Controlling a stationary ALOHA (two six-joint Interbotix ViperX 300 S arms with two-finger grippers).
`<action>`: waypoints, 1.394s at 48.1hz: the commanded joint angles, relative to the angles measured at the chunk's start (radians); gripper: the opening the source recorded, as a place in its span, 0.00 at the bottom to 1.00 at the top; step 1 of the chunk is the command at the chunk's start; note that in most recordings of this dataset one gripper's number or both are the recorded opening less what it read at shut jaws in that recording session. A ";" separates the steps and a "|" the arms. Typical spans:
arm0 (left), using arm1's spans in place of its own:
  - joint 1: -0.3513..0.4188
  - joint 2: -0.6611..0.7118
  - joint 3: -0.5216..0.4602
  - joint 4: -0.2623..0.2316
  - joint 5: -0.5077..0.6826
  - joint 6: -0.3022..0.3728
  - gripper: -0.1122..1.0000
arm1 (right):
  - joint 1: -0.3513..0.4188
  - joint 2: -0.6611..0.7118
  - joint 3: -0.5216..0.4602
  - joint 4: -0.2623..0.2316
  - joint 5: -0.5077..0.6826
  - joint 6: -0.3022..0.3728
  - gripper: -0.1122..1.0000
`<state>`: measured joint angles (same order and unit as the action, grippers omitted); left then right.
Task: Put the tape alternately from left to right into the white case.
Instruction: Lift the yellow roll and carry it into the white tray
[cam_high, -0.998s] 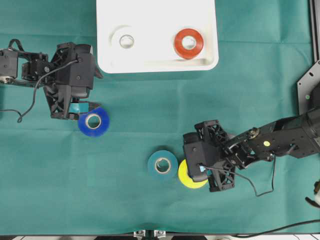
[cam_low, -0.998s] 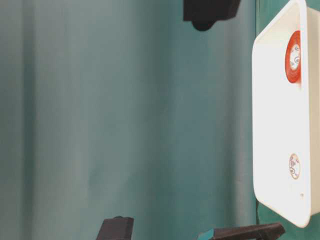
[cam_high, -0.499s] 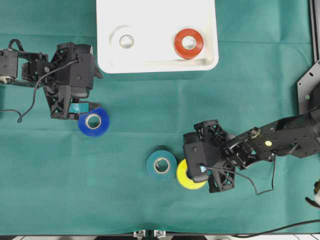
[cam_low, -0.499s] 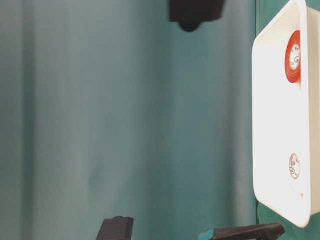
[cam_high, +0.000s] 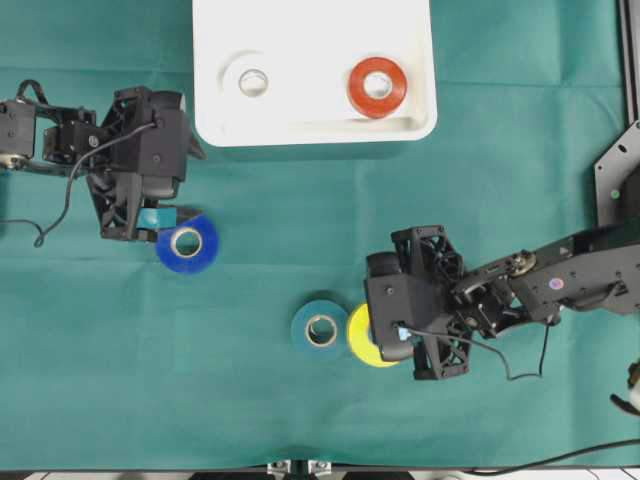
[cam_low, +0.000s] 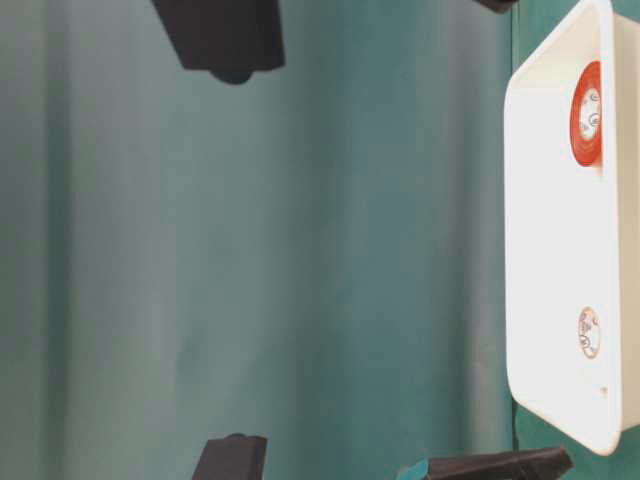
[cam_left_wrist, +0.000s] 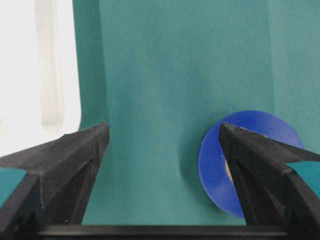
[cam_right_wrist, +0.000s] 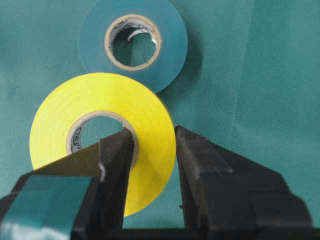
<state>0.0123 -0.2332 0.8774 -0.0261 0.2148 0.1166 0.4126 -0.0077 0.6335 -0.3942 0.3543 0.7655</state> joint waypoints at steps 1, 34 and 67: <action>-0.008 -0.009 0.006 0.000 -0.006 -0.002 0.72 | -0.014 -0.028 -0.029 -0.006 0.003 0.000 0.33; -0.020 -0.009 0.006 0.000 -0.006 -0.002 0.72 | -0.324 -0.028 -0.060 -0.169 -0.002 -0.005 0.33; -0.021 -0.008 0.003 0.000 -0.006 -0.003 0.72 | -0.591 0.006 -0.087 -0.262 -0.097 -0.008 0.33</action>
<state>-0.0046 -0.2332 0.8774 -0.0245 0.2163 0.1150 -0.1519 0.0000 0.5752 -0.6504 0.2884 0.7578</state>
